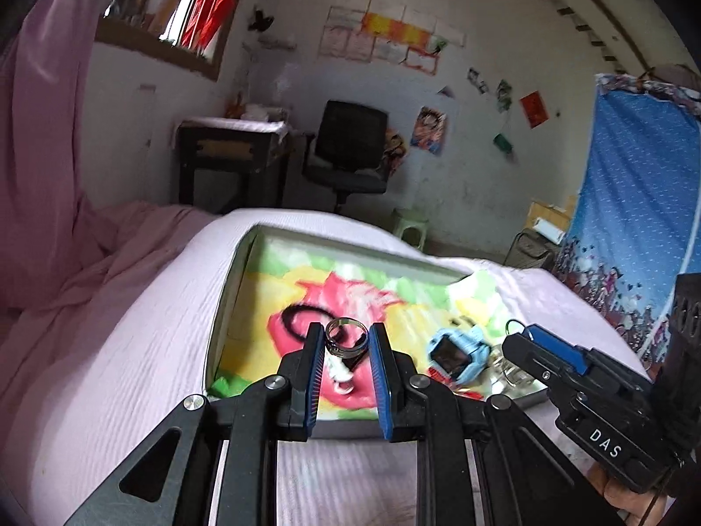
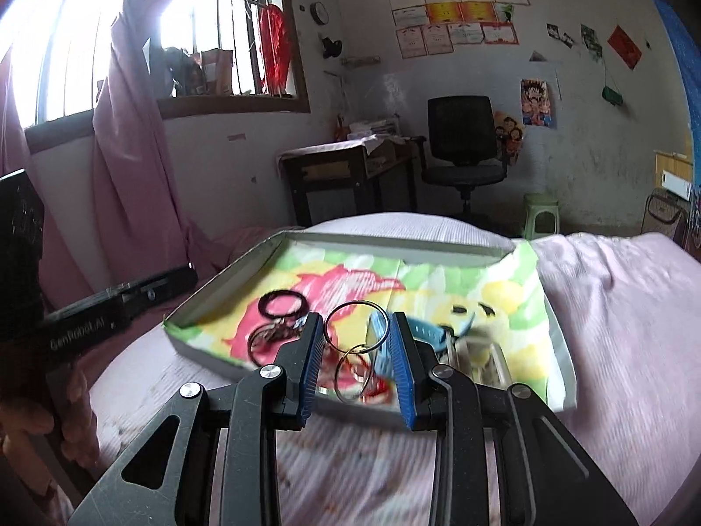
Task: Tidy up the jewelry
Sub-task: 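Carry both rings into the box and open both tools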
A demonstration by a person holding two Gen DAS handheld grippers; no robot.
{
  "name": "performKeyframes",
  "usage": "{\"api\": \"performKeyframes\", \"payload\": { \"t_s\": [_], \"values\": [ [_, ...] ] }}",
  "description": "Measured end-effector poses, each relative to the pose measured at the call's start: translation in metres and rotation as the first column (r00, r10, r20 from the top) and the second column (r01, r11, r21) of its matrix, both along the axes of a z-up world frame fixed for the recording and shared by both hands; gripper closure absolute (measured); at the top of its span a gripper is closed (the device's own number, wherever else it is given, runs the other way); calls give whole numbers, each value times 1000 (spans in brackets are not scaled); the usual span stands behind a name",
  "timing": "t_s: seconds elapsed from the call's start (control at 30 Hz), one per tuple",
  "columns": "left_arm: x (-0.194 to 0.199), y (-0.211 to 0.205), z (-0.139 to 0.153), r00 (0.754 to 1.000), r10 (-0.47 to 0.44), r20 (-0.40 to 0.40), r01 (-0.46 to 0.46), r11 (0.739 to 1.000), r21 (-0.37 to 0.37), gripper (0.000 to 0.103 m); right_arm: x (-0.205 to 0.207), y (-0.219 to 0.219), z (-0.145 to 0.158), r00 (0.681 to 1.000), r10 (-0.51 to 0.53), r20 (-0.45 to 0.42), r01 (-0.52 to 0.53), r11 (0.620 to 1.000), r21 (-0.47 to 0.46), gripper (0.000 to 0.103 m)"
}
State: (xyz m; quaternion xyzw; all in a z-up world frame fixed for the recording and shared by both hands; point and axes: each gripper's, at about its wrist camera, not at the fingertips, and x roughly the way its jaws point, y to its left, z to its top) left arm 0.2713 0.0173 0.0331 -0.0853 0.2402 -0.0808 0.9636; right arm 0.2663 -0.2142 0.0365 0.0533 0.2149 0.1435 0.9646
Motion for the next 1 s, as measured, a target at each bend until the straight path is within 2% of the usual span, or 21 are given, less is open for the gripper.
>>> {"api": "performKeyframes", "payload": {
  "t_s": [0.13, 0.4, 0.57, 1.0],
  "values": [
    [8, 7, -9, 999, 2, -42, -4, 999, -39, 83, 9, 15, -9, 1000, 13, -13, -13, 999, -46, 76],
    [17, 10, -25, 995, 8, -104, -15, 998, -62, 83, 22, 12, -29, 996, 21, -90, -23, 999, -27, 76],
    [18, 9, -27, 994, 10, -113, -16, 999, -52, 83, 31, 11, -41, 990, 21, -137, -23, 1000, -13, 76],
    [20, 6, -27, 992, 12, -122, -17, 999, -34, 83, 34, 16, -44, 989, 18, -149, -23, 999, -28, 76]
  ]
}}
